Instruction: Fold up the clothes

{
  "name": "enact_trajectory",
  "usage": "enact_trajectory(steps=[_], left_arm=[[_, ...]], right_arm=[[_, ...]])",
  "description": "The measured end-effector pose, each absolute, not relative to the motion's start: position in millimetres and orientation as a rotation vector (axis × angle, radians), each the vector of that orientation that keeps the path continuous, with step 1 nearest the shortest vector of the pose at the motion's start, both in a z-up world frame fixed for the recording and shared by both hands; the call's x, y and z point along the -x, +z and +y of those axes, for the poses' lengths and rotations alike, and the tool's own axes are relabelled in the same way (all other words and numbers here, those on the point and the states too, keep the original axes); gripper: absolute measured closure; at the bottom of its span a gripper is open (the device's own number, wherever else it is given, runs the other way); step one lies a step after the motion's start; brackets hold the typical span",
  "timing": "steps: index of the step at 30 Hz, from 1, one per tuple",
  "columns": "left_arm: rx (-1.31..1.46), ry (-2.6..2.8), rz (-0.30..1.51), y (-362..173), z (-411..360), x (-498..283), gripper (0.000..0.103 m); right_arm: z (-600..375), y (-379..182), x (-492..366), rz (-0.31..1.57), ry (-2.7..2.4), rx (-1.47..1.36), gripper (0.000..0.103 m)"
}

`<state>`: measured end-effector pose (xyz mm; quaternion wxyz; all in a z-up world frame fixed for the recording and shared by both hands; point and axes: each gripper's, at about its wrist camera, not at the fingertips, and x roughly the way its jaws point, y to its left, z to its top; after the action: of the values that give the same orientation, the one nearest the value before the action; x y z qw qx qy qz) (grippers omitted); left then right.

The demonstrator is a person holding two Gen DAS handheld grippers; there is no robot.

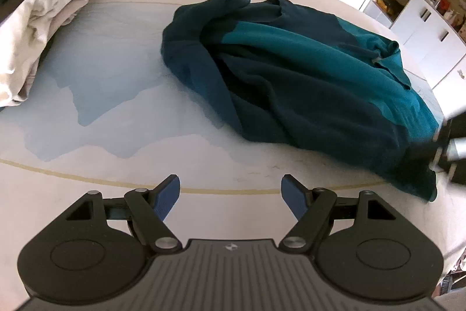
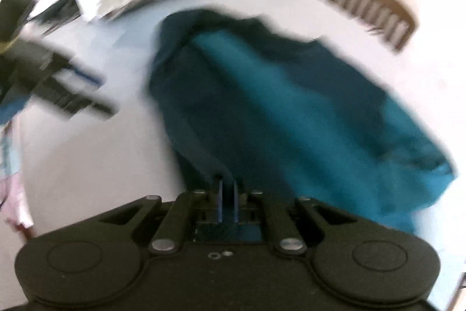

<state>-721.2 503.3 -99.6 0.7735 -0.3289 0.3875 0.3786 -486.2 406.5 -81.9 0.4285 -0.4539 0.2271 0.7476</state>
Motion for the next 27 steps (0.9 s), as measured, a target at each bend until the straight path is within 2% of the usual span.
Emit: enact_trajectory(steps=[9, 13, 18, 19, 20, 21, 23, 27], left_arm=[[0.708, 0.832, 0.861, -103.7, 512.4, 682.3, 0.027], [0.738, 0.89, 0.864, -111.0, 526.9, 668.4, 0.027], [0.774, 0.938, 0.832, -111.6, 537.5, 653.6, 0.028], [0.773, 0.953, 0.827, -110.9, 537.7, 650.7, 0.042], [0.754, 0.98, 0.839, -110.3, 537.7, 647.4, 0.074], [0.716, 1.019, 0.871, -109.8, 537.7, 643.5, 0.085], [0.685, 1.051, 0.903, -108.0, 538.5, 644.9, 0.094], [0.54, 1.13, 1.006, -104.9, 540.9, 660.2, 0.097]], right_arm=[[487.0, -91.6, 410.0, 0.53, 1.708, 1.097, 0.0], [508.1, -118.5, 400.4, 0.566, 1.709, 1.109, 0.0], [507.0, -125.1, 394.4, 0.582, 1.723, 1.085, 0.0], [506.5, -126.0, 394.4, 0.578, 1.725, 1.085, 0.0], [506.1, -126.9, 394.4, 0.573, 1.726, 1.085, 0.0], [505.7, -127.8, 394.3, 0.569, 1.728, 1.085, 0.0], [504.1, -128.5, 394.6, 0.561, 1.729, 1.083, 0.0], [495.9, -125.1, 395.4, 0.539, 1.729, 1.081, 0.0]])
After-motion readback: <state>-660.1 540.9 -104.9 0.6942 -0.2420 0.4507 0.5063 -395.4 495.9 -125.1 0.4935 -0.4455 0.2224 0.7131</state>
